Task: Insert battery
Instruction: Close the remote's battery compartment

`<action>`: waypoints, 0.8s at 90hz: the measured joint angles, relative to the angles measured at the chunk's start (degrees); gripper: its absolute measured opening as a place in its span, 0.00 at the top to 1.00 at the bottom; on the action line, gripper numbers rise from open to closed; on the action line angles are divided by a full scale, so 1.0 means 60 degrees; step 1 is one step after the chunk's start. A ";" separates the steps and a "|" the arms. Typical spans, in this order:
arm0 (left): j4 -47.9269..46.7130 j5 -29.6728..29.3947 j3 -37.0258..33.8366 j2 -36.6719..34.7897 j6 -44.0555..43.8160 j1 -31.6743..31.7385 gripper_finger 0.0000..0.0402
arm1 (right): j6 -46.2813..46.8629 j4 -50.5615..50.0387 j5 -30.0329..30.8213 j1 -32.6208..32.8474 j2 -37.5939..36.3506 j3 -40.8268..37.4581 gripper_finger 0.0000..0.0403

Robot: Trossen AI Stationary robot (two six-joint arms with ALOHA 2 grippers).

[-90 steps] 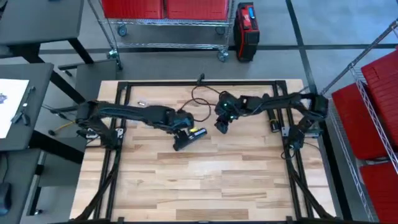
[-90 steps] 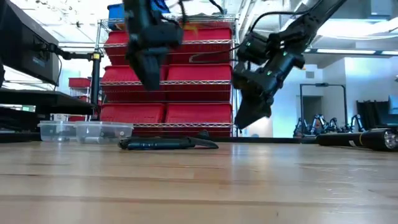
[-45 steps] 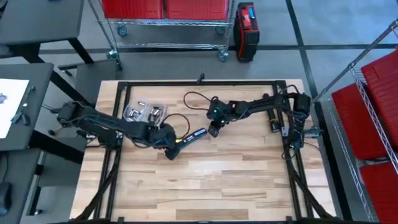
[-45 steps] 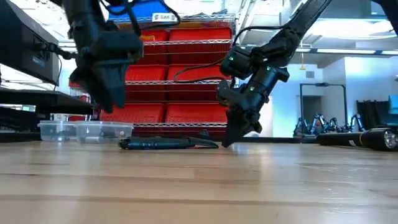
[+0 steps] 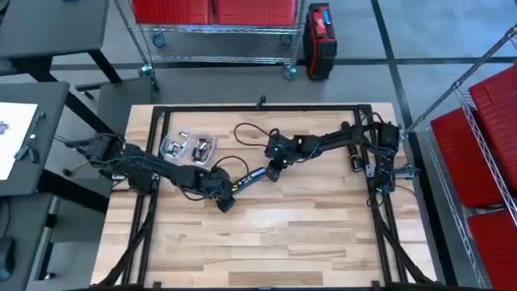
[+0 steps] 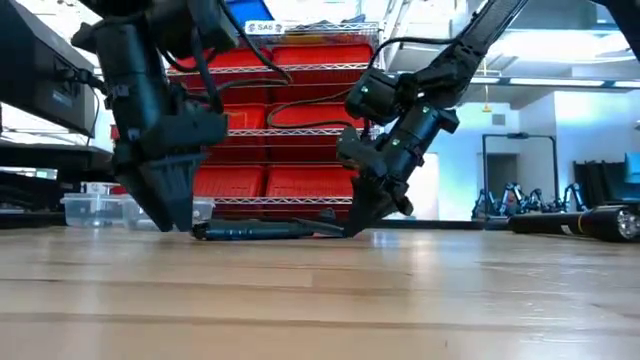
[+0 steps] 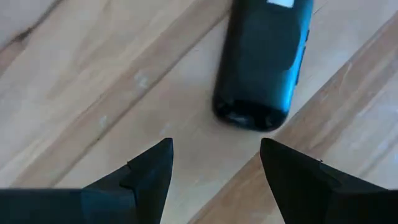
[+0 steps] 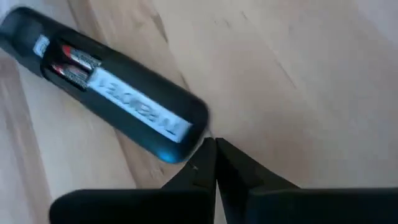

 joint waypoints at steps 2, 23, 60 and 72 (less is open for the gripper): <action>0.0051 0.0048 0.0000 0.0042 -0.0002 0.0000 0.45 | 0.0001 0.0004 0.0034 0.0040 0.0052 0.0031 1.00; 0.0214 0.0120 0.0007 0.0141 -0.0026 0.0000 0.45 | 0.0066 0.0233 0.0040 0.0093 0.0025 0.0042 1.00; 0.0135 0.0112 0.0007 0.0144 0.0106 0.0000 0.45 | -0.0014 0.0382 -0.0303 0.0424 0.0098 0.0441 1.00; 0.0131 0.0109 0.0007 0.0144 0.0106 0.0000 0.45 | -0.0047 0.0466 -0.0294 0.0464 0.0098 0.0458 1.00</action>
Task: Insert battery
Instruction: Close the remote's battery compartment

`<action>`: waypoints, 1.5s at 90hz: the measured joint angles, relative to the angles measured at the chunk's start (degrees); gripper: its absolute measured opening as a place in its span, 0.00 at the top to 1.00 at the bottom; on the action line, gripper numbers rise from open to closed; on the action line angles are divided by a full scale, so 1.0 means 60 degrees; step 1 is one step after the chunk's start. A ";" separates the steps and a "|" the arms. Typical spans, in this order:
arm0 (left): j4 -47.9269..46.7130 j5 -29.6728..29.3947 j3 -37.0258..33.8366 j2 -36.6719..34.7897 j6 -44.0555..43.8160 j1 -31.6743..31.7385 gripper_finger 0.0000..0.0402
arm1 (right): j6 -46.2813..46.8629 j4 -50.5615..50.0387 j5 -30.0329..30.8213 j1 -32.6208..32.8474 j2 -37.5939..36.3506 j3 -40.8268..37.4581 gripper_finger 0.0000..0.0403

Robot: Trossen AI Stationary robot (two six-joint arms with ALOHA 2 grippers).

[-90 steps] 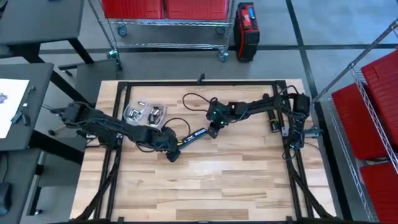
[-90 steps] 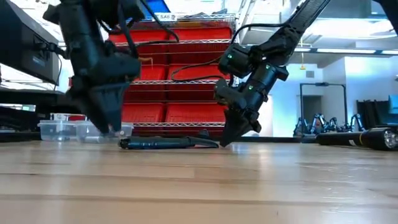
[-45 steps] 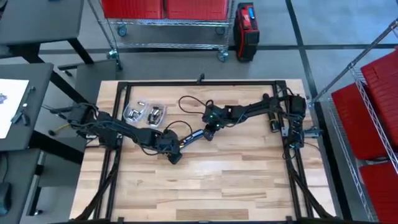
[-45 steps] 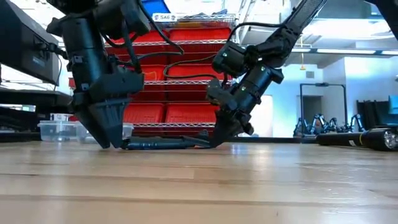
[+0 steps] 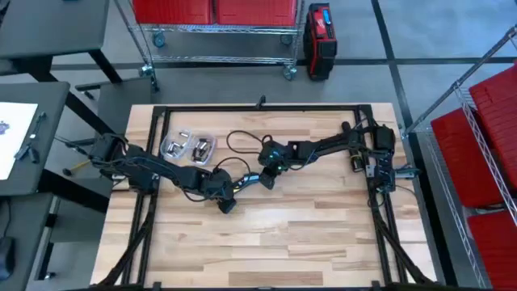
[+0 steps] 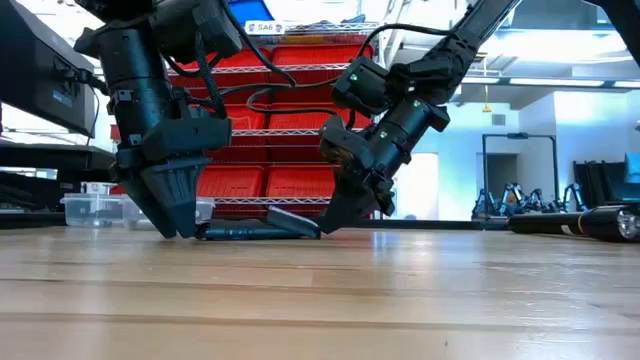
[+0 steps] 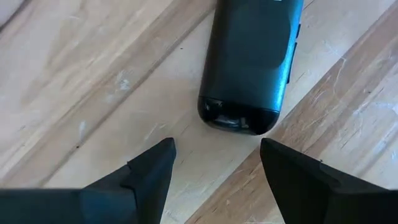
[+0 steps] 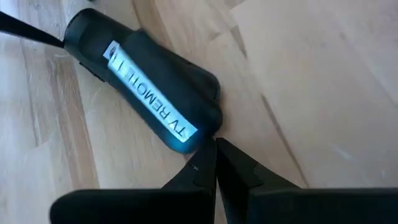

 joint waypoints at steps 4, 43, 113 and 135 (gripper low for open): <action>0.0000 0.0001 0.0000 0.0000 0.0003 0.0000 0.45 | -0.0039 0.0014 0.0011 -0.0005 0.0000 0.0003 1.00; -0.0009 -0.0004 0.0000 0.0000 0.0004 0.0000 0.45 | -0.0068 -0.0048 0.0029 -0.0106 -0.0196 0.0006 1.00; 0.0008 -0.0004 0.0004 0.0000 0.0113 0.0000 0.45 | 0.0077 0.1872 0.0285 0.0494 0.0218 0.0025 1.00; 0.0007 -0.0004 0.0004 0.0000 0.0113 0.0000 0.45 | 0.0110 0.2076 -0.0196 0.0510 0.0353 0.0026 1.00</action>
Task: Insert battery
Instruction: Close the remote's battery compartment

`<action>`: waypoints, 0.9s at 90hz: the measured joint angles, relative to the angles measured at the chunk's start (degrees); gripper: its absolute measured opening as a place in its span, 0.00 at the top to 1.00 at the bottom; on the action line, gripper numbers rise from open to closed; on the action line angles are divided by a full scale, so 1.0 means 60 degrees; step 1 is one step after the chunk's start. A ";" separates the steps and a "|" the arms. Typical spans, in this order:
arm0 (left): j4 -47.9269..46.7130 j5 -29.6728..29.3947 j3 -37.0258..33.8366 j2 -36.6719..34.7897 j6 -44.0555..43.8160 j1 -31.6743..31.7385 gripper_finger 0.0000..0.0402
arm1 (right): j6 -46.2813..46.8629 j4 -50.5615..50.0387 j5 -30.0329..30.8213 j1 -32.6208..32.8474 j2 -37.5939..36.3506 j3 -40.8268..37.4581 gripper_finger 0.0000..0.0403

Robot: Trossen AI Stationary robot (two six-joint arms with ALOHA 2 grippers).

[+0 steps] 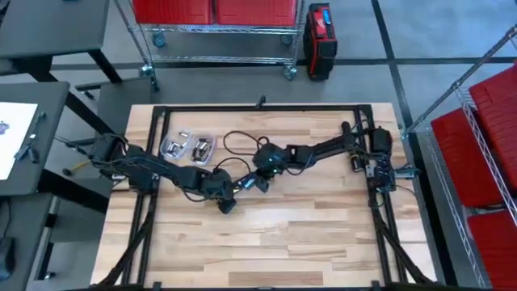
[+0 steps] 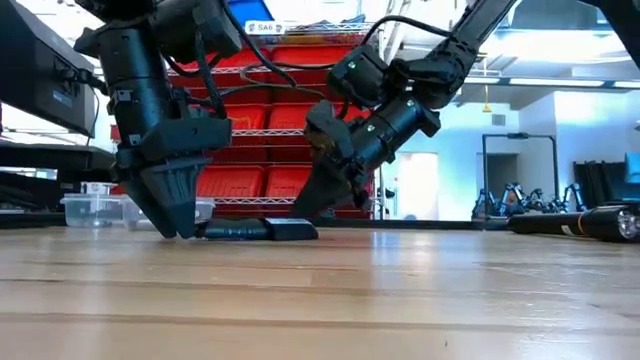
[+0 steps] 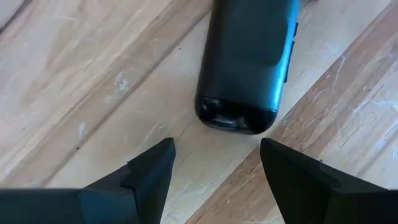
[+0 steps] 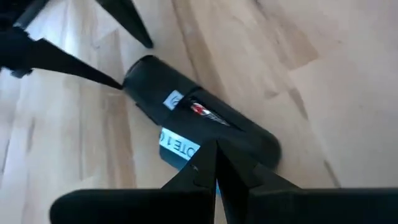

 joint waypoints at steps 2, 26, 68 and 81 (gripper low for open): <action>0.0004 0.0000 0.0000 0.0000 0.0002 0.0000 0.45 | -0.0001 0.0045 -0.0024 0.0023 0.0000 -0.0001 1.00; 0.0004 0.0000 0.0000 0.0000 0.0073 0.0000 0.45 | 0.0003 0.0110 -0.0073 0.0075 0.0015 -0.0008 1.00; 0.0018 0.0006 0.0000 0.0000 0.0195 0.0000 0.45 | 0.0119 0.0342 0.0053 0.0120 0.0539 0.0271 1.00; 0.0020 0.0004 0.0000 0.0000 0.0216 0.0000 0.45 | 0.0044 0.0333 0.0282 0.0002 0.0546 0.0535 1.00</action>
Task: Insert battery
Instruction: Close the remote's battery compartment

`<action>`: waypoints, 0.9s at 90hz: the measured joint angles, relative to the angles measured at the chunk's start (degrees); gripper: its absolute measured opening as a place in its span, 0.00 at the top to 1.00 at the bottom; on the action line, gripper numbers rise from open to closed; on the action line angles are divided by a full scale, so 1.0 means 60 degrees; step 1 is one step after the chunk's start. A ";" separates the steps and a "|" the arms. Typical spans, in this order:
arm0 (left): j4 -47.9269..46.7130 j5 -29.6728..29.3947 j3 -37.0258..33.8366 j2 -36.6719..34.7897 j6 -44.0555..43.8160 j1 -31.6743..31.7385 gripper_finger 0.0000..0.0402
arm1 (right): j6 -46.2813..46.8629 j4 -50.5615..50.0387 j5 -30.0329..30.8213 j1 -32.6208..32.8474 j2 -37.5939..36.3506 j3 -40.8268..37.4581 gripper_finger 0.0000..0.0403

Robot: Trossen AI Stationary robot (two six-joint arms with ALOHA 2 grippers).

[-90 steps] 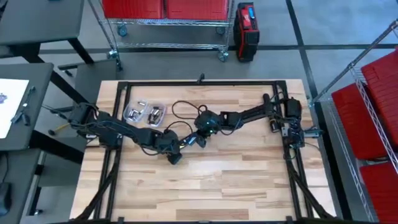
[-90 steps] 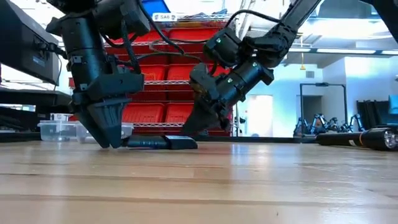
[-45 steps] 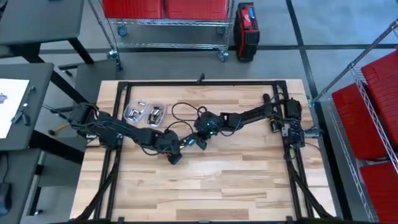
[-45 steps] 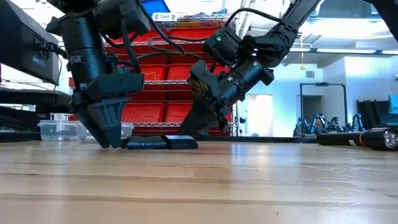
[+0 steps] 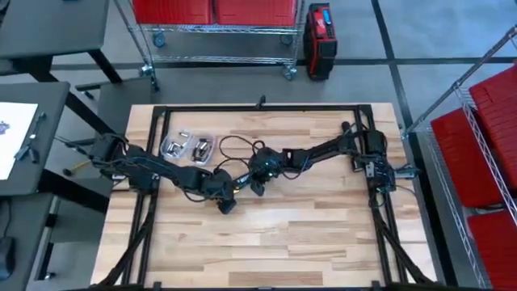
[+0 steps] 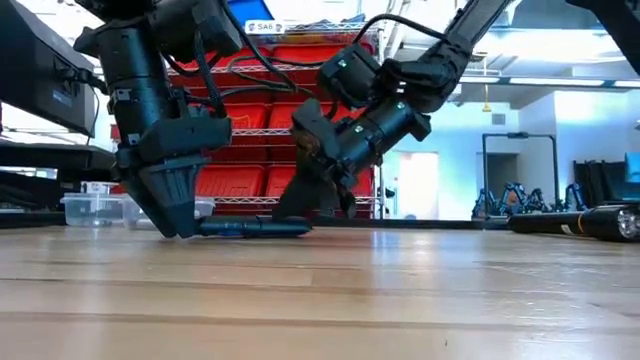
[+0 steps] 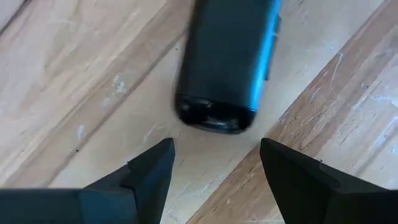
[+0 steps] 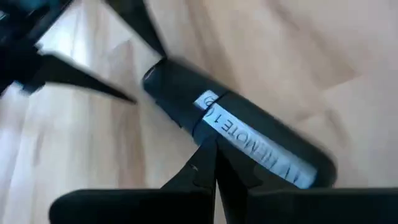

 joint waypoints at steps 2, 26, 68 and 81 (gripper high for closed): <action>0.0002 0.0000 0.0000 0.0000 -0.0002 0.0000 0.45 | -0.0030 -0.0053 0.0030 -0.0022 0.0000 0.0013 1.00; -0.0004 -0.0007 0.0000 0.0000 -0.0002 0.0000 0.45 | 0.0170 -0.0231 -0.0152 -0.0346 0.0087 0.0050 1.00; 0.0005 -0.0009 0.0000 0.0000 -0.0031 0.0000 0.45 | 0.0028 0.0083 0.0004 -0.0208 0.0222 0.0488 1.00; 0.0005 -0.0009 0.0000 0.0000 -0.0038 0.0000 0.45 | 0.0250 0.0021 -0.0038 -0.0255 0.0302 0.0495 1.00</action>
